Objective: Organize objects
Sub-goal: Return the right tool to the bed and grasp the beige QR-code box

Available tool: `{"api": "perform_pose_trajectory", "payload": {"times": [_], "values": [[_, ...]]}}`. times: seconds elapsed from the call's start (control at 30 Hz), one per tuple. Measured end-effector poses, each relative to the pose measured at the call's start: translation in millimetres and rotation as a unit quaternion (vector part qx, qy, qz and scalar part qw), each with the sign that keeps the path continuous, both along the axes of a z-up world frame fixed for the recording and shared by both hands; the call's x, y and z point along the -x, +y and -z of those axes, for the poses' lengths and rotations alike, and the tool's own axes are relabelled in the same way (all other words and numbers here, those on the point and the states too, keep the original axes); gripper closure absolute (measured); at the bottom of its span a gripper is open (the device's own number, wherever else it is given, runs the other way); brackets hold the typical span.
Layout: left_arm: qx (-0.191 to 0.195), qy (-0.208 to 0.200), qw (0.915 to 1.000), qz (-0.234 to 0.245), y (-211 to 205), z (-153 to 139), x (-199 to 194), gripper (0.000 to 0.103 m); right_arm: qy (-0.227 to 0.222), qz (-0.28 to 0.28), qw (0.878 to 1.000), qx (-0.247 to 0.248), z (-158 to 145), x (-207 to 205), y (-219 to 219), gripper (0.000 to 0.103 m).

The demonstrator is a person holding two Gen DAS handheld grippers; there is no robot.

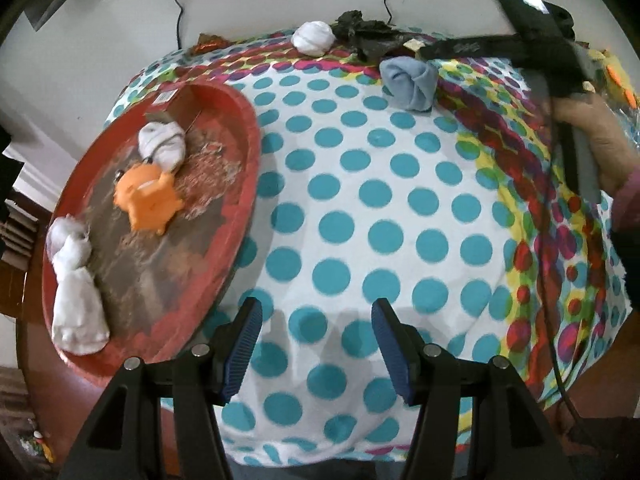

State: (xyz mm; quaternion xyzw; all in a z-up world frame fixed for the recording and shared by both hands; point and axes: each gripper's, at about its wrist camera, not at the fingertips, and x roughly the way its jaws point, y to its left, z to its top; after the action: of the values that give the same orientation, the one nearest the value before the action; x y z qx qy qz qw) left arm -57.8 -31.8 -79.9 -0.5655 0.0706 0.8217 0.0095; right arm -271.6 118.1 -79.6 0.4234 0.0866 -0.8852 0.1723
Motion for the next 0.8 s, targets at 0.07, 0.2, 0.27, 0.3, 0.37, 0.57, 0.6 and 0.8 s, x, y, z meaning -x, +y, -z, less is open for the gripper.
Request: {"api": "perform_pose_trajectory", "payload": {"times": [0.07, 0.2, 0.27, 0.3, 0.37, 0.57, 0.6, 0.8], "values": [[-0.005, 0.003, 1.0, 0.003, 1, 1, 5, 0.045, -0.001, -0.004, 1.0, 0.002, 4, 7, -4, 0.052], [-0.01, 0.013, 0.9998, 0.007, 2, 0, 17, 0.045, -0.002, -0.006, 1.0, 0.006, 10, 20, -11, 0.053], [-0.01, 0.015, 0.9998, 0.008, 3, 1, 23, 0.045, -0.002, -0.006, 1.0, 0.006, 13, 25, -13, 0.056], [-0.01, 0.013, 0.9998, 0.008, 4, 1, 27, 0.045, -0.003, -0.008, 1.0, 0.007, 14, 26, -13, 0.063], [-0.011, 0.012, 0.9998, 0.008, 6, 3, 34, 0.045, -0.005, -0.006, 1.0, 0.006, 17, 27, -11, 0.075], [-0.023, 0.02, 0.9993, 0.02, 20, 7, 53, 0.045, -0.007, 0.011, 1.0, 0.021, 18, 10, 15, 0.075], [-0.029, 0.022, 0.9991, 0.024, 23, 8, 56, 0.045, -0.008, 0.015, 1.0, 0.024, 18, 6, 21, 0.075], [-0.06, 0.026, 0.9975, 0.029, 38, 10, 78, 0.045, -0.015, 0.043, 0.998, 0.037, 17, -32, 62, 0.075]]}}
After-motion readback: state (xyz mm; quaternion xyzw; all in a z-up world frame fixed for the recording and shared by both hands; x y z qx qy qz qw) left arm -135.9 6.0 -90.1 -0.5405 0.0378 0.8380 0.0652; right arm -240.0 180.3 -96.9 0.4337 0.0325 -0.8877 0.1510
